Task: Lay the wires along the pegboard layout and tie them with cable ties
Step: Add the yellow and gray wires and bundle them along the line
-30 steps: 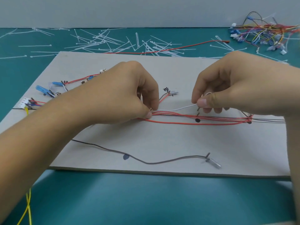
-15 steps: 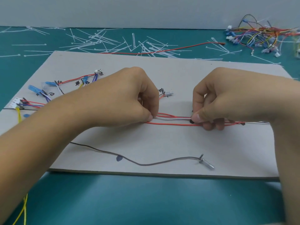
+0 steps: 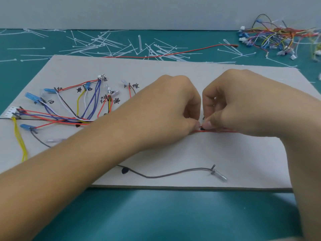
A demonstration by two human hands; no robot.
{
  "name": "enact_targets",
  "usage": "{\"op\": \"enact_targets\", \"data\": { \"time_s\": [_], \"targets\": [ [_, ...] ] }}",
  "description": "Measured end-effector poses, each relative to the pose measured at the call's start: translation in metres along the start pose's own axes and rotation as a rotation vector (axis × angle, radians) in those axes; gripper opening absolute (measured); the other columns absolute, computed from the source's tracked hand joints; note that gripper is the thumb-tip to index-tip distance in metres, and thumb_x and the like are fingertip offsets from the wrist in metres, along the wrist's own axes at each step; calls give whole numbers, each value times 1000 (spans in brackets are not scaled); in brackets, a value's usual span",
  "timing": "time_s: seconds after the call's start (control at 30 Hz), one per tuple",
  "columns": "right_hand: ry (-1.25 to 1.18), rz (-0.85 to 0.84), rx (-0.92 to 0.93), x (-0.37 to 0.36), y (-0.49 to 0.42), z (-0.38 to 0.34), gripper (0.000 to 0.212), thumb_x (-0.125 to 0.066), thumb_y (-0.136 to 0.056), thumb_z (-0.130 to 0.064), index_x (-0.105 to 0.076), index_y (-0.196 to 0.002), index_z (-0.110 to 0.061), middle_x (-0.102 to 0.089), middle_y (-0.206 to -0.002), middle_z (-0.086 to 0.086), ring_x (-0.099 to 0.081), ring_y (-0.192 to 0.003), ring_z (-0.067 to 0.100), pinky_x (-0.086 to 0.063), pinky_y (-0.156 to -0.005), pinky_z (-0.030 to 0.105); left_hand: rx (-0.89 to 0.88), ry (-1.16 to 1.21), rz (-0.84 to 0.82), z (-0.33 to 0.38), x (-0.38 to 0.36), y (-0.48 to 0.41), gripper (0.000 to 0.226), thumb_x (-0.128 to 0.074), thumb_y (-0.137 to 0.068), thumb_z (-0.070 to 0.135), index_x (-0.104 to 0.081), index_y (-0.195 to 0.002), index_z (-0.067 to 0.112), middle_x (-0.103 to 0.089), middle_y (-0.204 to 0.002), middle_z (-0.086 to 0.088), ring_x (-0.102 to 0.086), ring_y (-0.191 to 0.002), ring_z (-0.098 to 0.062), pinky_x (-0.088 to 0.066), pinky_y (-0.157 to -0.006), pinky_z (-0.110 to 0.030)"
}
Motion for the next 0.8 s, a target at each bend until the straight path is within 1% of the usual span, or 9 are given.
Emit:
{"op": "enact_targets", "data": {
  "time_s": [0.1, 0.17, 0.2, 0.3, 0.37, 0.47, 0.57, 0.67, 0.8],
  "targets": [
    [-24, 81, -16, 7, 0, 6, 37, -93, -59, -40, -63, -79, -39, -67, -62, -17, -58, -55, -3, -42, -47, 27, 4, 70, -9, 6, -10, -6, 7, -78, -82, 38, -80, -84, 31, -69, -71, 15, -59, -64, 3, -49, -59, -24],
    [-68, 32, -29, 7, 0, 9, 34, -93, -62, -39, -64, -79, -36, -68, -63, -12, -59, -46, 2, -49, -39, 33, -7, 89, -13, 6, -13, -8, 6, -79, -82, 36, -82, -84, 31, -68, -68, 15, -58, -62, 2, -48, -57, -23],
    [-105, -10, -25, 5, 0, 10, 30, -92, -66, -35, -66, -80, -34, -70, -65, -10, -61, -44, 4, -50, -40, 32, -15, 93, -16, 5, -13, -9, 4, -79, -82, 33, -82, -83, 31, -67, -66, 15, -57, -61, 2, -46, -56, -22],
    [-147, -82, 44, 0, -2, 11, 19, -87, -75, -24, -71, -80, -31, -72, -72, -12, -69, -52, 9, -48, -52, 26, -45, 104, -12, 4, -14, -9, 6, -79, -82, 24, -82, -80, 29, -66, -63, 15, -58, -62, 1, -42, -54, -15],
    [-139, -83, 83, -1, -3, 12, 18, -86, -76, -24, -73, -80, -34, -70, -70, -16, -65, -51, 6, -46, -55, 24, -67, 114, -5, 5, -15, -8, 5, -78, -82, 24, -81, -78, 27, -68, -67, 12, -58, -64, -1, -44, -57, -19],
    [-188, -100, 110, -1, -5, 17, 13, -83, -80, -20, -76, -83, -31, -69, -61, -13, -58, -44, 5, -42, -41, 17, -108, 118, 14, 6, -16, -6, 7, -76, -82, 23, -79, -76, 25, -68, -70, 9, -58, -65, -4, -46, -60, -23],
    [-225, -86, 127, -1, -8, 22, 15, -77, -84, -13, -78, -82, -27, -65, -53, -6, -50, -39, 6, -39, -36, 18, -149, 94, 41, 9, -17, -5, 6, -74, -80, 18, -77, -76, 21, -68, -70, 5, -60, -66, -10, -49, -66, -30],
    [-181, -42, 169, -2, -10, 17, 21, -74, -81, -7, -79, -80, -28, -66, -57, -6, -50, -43, 6, -37, -37, 15, -174, 103, 55, 13, -17, -4, 6, -73, -79, 16, -75, -74, 18, -67, -69, 3, -60, -67, -14, -49, -67, -35],
    [-72, -17, 222, -5, -10, 12, 26, -71, -79, -5, -78, -81, -30, -65, -61, -10, -52, -55, 8, -40, -46, 15, -184, 126, 49, 13, -17, -5, 7, -72, -78, 13, -74, -73, 17, -66, -66, 2, -60, -66, -15, -48, -65, -35]
  ]
}}
Point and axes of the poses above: each hand's wrist, its own y-axis away from the middle knuckle, its own x-axis out of the back of the hand, z = x × y, the point moved 4 cm from there along -y, towards the middle knuckle
